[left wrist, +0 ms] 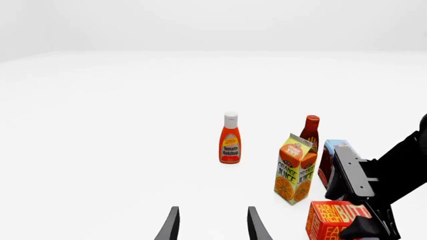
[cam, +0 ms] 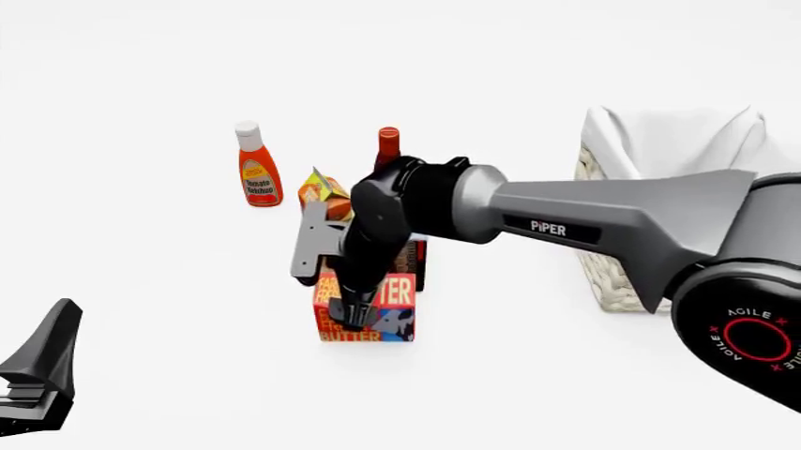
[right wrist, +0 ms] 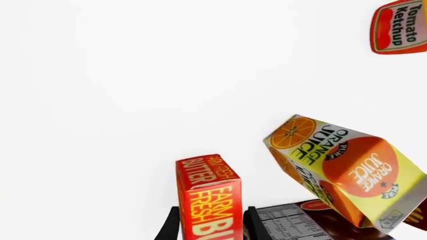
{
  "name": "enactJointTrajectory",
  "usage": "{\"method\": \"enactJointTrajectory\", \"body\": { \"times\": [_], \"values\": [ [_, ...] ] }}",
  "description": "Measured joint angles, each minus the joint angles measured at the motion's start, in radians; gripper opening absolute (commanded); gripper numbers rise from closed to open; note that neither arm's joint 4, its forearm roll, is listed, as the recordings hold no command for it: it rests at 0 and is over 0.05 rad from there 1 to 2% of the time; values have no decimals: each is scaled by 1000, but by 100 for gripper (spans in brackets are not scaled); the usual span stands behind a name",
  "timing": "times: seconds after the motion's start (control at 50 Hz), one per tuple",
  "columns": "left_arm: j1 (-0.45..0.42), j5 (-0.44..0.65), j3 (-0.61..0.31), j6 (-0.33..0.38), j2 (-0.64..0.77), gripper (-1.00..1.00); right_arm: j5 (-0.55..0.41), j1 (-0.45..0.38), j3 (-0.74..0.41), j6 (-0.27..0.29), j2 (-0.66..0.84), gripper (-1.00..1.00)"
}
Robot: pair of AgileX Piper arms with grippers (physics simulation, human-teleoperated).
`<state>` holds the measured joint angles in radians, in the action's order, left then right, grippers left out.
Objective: Pick the butter and place it in the basket.
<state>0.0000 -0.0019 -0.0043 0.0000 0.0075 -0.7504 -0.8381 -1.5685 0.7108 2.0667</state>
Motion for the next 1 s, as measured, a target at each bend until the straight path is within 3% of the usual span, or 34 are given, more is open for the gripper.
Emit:
{"method": "enactJointTrajectory", "body": {
  "times": [0.9,0.92,1.0],
  "values": [
    [0,0,0,0,0,100,-12,-17,-65,-36,81,100],
    [0,0,0,0,0,100,-12,-17,-67,-37,83,-100],
    [0,0,0,0,0,100,-17,-18,-71,-33,85,-100]
  ]
}}
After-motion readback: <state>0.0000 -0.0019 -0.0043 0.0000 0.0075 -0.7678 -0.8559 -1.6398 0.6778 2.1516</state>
